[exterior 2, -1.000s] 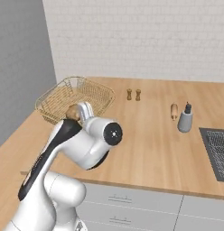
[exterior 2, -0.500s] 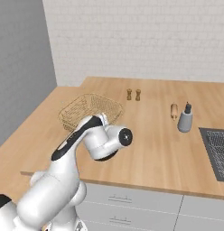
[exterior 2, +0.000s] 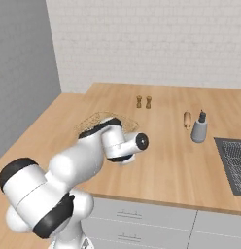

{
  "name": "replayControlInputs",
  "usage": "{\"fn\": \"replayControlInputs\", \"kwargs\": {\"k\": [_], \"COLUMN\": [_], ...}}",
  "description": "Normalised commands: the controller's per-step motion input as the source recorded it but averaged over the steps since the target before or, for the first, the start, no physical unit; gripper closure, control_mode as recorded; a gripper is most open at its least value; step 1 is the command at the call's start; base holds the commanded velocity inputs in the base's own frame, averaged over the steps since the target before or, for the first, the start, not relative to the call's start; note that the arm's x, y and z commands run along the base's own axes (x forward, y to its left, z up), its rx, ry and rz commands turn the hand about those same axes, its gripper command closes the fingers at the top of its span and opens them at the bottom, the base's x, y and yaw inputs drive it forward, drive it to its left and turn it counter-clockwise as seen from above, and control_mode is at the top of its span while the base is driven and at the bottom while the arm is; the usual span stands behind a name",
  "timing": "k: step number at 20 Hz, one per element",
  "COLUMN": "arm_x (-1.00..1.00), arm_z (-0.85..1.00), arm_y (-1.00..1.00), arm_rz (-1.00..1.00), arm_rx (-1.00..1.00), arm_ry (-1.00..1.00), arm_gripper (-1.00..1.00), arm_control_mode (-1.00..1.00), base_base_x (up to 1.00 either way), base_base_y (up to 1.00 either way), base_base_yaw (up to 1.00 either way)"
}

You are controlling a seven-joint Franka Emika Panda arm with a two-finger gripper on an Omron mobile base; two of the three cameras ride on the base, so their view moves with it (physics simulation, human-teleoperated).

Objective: Open the cabinet, pick up the bread from the cabinet and place it in the basket. Then move the basket to the dining counter.

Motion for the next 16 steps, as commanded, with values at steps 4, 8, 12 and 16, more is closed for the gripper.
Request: {"fn": "replayControlInputs", "kwargs": {"k": [4,8,12,16], "arm_x": [0.25,0.17,0.18,0.06], "arm_z": [-0.58,-0.63,-0.57,-0.41], "arm_y": [-0.11,-0.04,-0.01,0.00], "arm_rz": [0.00,0.00,0.00,0.00], "arm_rx": [-0.09,-0.10,-0.09,-0.08], "arm_ry": [0.02,0.06,0.09,0.07], "arm_gripper": [1.00,1.00,1.00,-1.00], "arm_control_mode": [-1.00,-1.00,-1.00,-1.00], "base_base_x": [0.00,0.00,0.00,0.00], "base_base_y": [0.00,0.00,0.00,0.00], "base_base_yaw": [0.00,0.00,0.00,0.00]}}
